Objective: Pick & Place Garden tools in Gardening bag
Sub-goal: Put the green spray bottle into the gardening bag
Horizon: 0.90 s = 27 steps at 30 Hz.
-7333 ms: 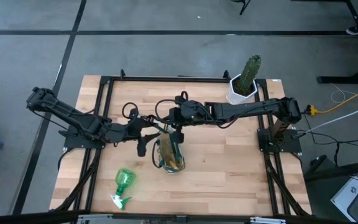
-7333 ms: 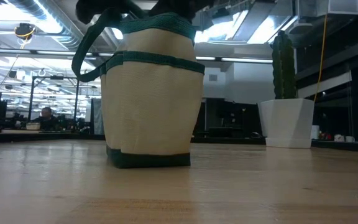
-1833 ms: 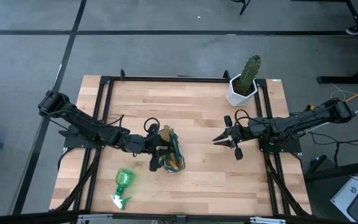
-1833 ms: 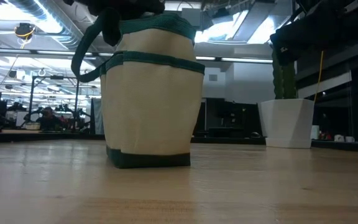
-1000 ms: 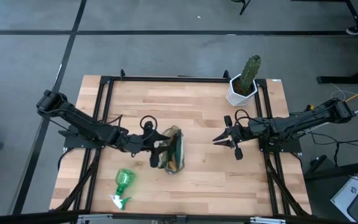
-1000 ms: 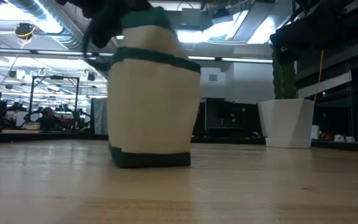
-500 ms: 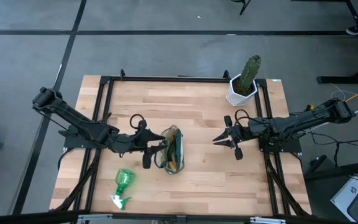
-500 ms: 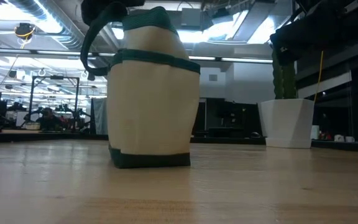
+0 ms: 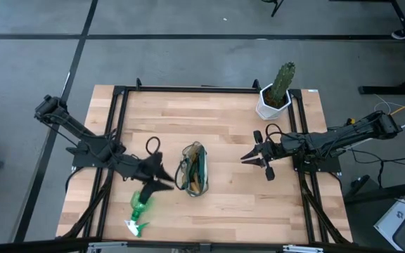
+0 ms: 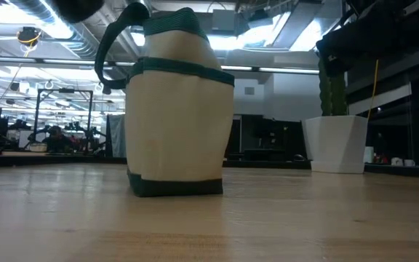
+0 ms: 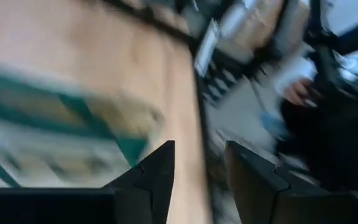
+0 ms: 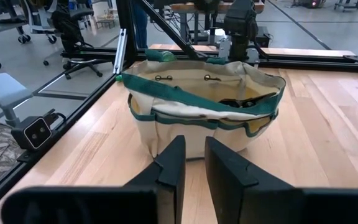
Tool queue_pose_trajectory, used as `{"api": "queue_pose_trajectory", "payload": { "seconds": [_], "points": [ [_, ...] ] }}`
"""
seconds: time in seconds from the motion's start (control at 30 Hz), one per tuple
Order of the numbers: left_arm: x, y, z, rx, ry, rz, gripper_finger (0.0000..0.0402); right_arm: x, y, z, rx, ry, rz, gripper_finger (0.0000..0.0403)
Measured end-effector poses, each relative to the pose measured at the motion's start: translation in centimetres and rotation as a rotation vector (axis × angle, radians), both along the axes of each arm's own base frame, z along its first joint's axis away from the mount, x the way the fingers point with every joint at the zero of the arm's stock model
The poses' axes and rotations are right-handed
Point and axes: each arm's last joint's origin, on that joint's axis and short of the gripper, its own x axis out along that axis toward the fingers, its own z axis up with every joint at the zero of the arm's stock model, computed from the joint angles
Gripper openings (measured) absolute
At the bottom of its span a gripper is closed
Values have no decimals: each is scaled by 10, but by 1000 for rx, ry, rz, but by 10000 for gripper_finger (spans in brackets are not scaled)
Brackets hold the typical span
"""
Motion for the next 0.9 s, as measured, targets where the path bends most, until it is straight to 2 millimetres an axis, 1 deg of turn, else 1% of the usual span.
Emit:
{"api": "queue_pose_trajectory", "payload": {
  "seconds": [0.1,0.17,0.23,0.4,0.47,0.53,0.67,0.8,0.9],
  "points": [
    [-7,-9,-6,-218,170,-80,133,0,0,0,-1,4,0,62],
    [-13,-16,-10,-365,302,-101,132,0,0,-1,-1,8,0,62],
    [-20,-24,-15,-471,428,-77,132,0,0,-2,-4,17,0,62],
    [-39,-43,-27,-656,691,50,132,-1,0,-4,-10,47,0,62],
    [-45,-51,-30,-726,771,93,131,-2,0,-6,-14,66,0,62],
    [-51,-60,-35,-762,838,126,132,-2,0,-8,-17,81,0,62],
    [-59,-76,-49,-779,929,208,138,-3,-1,-10,-24,110,0,62],
    [-62,-89,-67,-721,986,254,152,-4,-1,-13,-29,134,0,62],
    [-61,-95,-81,-667,1008,282,165,-4,-1,-13,-29,133,-1,62]
  ]
}}
